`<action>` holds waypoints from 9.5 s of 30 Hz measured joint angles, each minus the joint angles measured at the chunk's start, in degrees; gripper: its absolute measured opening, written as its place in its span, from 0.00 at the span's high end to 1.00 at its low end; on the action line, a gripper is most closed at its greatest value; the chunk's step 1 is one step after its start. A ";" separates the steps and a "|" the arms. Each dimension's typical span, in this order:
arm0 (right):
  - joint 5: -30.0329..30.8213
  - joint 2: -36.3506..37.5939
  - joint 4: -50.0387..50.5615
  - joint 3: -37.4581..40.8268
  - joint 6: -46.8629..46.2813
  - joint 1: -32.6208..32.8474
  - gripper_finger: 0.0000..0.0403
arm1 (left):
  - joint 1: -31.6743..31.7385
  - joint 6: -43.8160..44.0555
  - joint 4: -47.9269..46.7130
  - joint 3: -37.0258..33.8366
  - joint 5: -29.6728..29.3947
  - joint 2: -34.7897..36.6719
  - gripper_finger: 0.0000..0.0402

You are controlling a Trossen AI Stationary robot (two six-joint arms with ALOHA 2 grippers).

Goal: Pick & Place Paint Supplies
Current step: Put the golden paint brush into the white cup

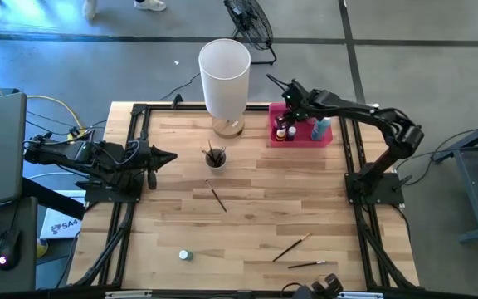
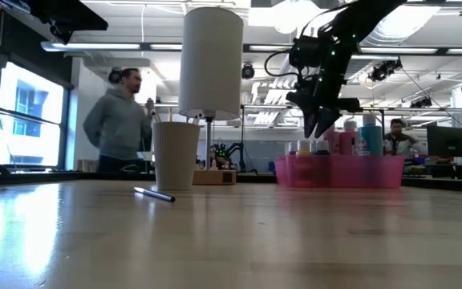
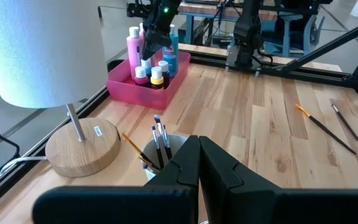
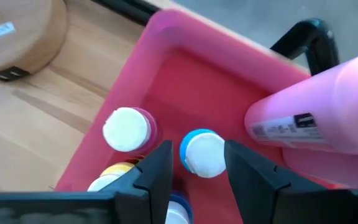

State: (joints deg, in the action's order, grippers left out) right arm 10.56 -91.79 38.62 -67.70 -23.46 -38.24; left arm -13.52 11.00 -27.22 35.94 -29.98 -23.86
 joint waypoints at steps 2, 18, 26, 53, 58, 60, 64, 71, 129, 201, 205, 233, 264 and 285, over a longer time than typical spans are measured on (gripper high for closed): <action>0.63 1.17 -0.32 0.00 1.05 0.00 0.66 | -0.01 -0.01 0.00 0.00 0.00 0.01 1.00; -8.22 14.91 -12.61 -0.08 1.23 4.83 0.66 | 0.00 -0.02 0.05 0.00 -0.10 0.01 1.00; -19.87 18.06 -18.32 -0.11 1.13 9.80 0.66 | 0.00 0.06 0.07 0.00 -0.09 0.01 1.00; -21.60 20.03 -17.87 -0.11 1.24 25.76 0.96 | -0.02 7.51 -0.83 0.00 1.01 0.01 1.00; -21.15 20.03 -18.91 -0.11 1.22 26.83 0.96 | -0.02 13.30 -0.16 0.00 1.05 -0.01 1.00; -21.16 20.03 -19.07 -0.11 0.62 27.23 0.96 | -0.02 15.86 0.72 0.00 1.03 0.01 1.00; -21.20 20.03 -19.23 -0.11 -0.55 27.94 0.96 | -0.02 20.53 1.26 0.00 1.03 -0.01 1.00; -21.05 20.03 -24.26 -0.09 3.42 28.17 0.96 | -0.02 21.70 1.33 0.00 1.01 0.00 1.00; -1.09 10.40 18.49 -0.09 -97.99 69.50 0.99 | 0.00 16.05 -4.70 0.00 6.71 -0.28 0.83; -14.97 -12.48 6.39 6.82 -57.85 70.07 0.99 | -0.01 13.31 -4.68 0.00 5.36 -0.27 0.83; -13.25 -12.48 6.03 6.82 -55.80 67.89 0.99 | 0.00 13.31 -4.68 0.00 5.35 -0.28 0.83; -17.19 -12.02 -5.74 6.34 -47.38 52.81 0.99 | -0.01 13.40 -6.12 0.00 6.35 -0.26 0.83; -28.26 -17.63 -36.78 6.14 -61.76 67.55 0.99 | -0.02 13.29 -6.09 0.00 6.47 -0.28 0.83; -20.67 -17.96 -24.14 6.10 -61.80 66.49 0.99 | -0.02 13.31 -6.34 0.00 6.54 -0.28 0.83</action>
State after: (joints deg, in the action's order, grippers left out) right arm -10.11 -109.76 14.48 -61.60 -85.26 28.25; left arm -13.54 24.32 -33.56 35.94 -23.44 -24.14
